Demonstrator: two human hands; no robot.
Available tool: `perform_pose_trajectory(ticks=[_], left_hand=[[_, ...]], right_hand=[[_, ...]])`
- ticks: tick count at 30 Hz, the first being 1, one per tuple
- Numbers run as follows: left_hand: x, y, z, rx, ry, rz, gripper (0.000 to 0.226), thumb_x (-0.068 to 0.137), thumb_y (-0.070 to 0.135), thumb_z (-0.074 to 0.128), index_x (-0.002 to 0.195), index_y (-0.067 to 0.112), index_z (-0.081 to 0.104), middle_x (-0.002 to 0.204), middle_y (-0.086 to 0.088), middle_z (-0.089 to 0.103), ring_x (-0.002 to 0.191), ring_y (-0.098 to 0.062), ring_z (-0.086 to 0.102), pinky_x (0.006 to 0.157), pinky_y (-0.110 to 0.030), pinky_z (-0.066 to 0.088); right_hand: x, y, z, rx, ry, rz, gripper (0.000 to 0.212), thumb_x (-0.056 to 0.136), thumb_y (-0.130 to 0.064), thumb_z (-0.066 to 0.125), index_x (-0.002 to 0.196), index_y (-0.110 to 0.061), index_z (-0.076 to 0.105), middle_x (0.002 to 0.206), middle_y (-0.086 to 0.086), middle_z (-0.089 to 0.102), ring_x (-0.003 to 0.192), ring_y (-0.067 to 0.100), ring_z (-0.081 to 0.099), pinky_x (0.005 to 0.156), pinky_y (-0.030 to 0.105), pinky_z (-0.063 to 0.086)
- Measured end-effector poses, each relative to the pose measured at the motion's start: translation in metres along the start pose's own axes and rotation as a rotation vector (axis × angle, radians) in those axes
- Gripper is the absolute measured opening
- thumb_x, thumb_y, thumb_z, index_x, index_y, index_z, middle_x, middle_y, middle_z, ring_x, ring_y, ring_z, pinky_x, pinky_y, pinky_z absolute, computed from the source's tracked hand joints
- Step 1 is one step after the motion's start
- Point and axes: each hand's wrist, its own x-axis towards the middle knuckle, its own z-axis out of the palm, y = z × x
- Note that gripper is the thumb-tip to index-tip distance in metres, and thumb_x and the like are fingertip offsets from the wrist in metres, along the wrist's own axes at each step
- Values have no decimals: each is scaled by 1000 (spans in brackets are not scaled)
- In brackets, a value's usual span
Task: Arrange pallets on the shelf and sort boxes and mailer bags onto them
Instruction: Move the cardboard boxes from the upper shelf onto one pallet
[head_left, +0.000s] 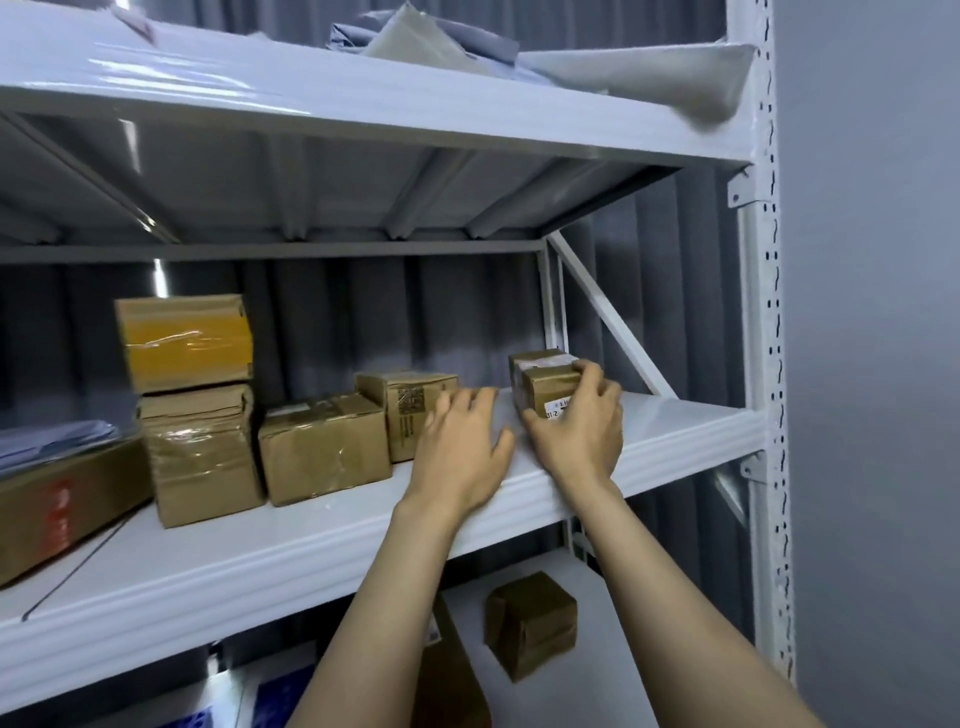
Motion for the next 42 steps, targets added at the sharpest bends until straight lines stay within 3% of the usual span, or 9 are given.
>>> perform_pose_trajectory(ticks=[6,10,13,16,19,26,33,37,42], left_hand=[[-2,5,-6,-115,-11,-92,53,99,50,32,136,15,43,140,-8,49,132,-25,36,105,-37,33],[-3,13,-17,-579,-45,-244,63,95,57,33,141,15,41,143,-6,49,130,-21,45,103,-32,34],[-10,26,-24,-876,-6,-344,53,96,50,40,137,17,43,132,1,55,109,-7,54,81,-9,40],[-17,36,-23,-1051,131,-416,43,98,37,46,134,12,44,112,4,57,85,9,52,58,3,38],[-25,37,-24,-1123,251,-426,39,99,25,47,132,5,46,107,5,60,81,8,54,61,0,40],[-54,37,-20,-1177,268,-319,54,89,37,53,131,3,48,114,0,60,93,-3,58,70,-8,45],[-101,34,-7,-1201,217,-270,79,74,52,53,134,2,47,125,-8,59,108,-12,58,84,-17,47],[-140,19,-6,-1199,146,-258,76,75,48,54,136,3,46,131,-14,57,120,-28,54,98,-36,44],[-197,-9,-9,-1219,13,-259,69,75,38,58,135,7,48,126,-4,62,117,-18,58,94,-27,47]], right_hand=[[-28,7,-13,358,142,-174,74,67,-29,83,129,-21,43,128,2,46,116,18,50,91,26,46],[-58,6,-21,520,157,-265,76,66,-19,86,129,-13,44,128,6,46,121,15,47,98,13,41],[-77,1,-25,603,129,-342,74,66,-15,85,127,-6,45,127,10,47,121,13,46,98,9,37],[-89,-4,-30,730,113,-364,62,74,-27,72,126,-7,45,126,11,47,122,17,47,99,24,43],[-98,-6,-36,882,76,-318,56,79,-35,61,126,-9,42,124,10,49,116,23,51,92,38,48],[-111,2,-58,1113,-18,-187,56,81,-37,54,124,-2,42,118,2,52,106,5,55,85,20,46],[-149,16,-66,1177,-119,-58,63,80,-38,51,127,4,41,118,4,54,106,6,56,84,17,46],[-186,27,-66,1210,-185,76,66,77,-47,57,129,-8,43,120,1,58,110,17,56,87,30,48],[-243,29,-68,1190,-261,254,66,76,-46,58,128,-8,41,110,-13,66,107,11,60,84,25,51]])
